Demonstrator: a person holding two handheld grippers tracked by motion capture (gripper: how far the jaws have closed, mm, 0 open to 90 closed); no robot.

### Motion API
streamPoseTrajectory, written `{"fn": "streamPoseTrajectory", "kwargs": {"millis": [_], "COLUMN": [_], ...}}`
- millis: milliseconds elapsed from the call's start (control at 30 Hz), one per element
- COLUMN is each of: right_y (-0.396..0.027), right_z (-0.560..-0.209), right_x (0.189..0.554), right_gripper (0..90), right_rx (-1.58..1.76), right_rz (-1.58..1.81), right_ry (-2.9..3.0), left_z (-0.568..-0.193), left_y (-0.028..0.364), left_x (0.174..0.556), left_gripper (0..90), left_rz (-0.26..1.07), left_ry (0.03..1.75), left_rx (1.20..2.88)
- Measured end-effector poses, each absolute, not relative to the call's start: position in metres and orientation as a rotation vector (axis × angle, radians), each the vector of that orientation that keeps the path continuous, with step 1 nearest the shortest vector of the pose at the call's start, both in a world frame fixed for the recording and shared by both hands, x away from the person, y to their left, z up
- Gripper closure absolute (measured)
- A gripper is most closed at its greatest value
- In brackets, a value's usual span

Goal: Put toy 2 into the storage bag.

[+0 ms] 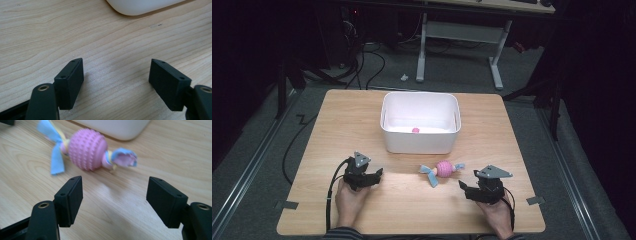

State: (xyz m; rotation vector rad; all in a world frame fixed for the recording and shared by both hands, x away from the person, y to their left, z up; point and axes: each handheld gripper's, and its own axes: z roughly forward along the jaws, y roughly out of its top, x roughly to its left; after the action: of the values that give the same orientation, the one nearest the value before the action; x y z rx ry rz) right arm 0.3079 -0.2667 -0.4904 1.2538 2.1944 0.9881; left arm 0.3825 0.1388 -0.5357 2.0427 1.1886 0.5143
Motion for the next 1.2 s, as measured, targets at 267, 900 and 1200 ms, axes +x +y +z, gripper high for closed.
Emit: {"fn": "streamPoseTrajectory", "kwargs": {"millis": [267, 900, 1200], "right_y": [-0.251, -0.212, -0.199], "right_z": [-0.477, -0.459, -0.461], "right_x": [0.316, 0.352, 0.372], "right_gripper": [29.6, 27.7, 25.8], "right_rx": [1.195, 1.059, 1.038], "right_rz": [1.005, 0.863, 0.745], "right_ry": [2.260, 2.413, 2.510], "left_z": [-0.536, -0.536, -0.536], "left_y": [0.139, 0.139, 0.139], "left_x": [0.382, 0.382, 0.382], "left_gripper": [28.2, 28.2, 28.1], "left_rz": [0.515, 0.515, 0.515], "left_ry": [1.188, 1.189, 1.188], "left_rx": [2.044, 2.041, 2.042]}}
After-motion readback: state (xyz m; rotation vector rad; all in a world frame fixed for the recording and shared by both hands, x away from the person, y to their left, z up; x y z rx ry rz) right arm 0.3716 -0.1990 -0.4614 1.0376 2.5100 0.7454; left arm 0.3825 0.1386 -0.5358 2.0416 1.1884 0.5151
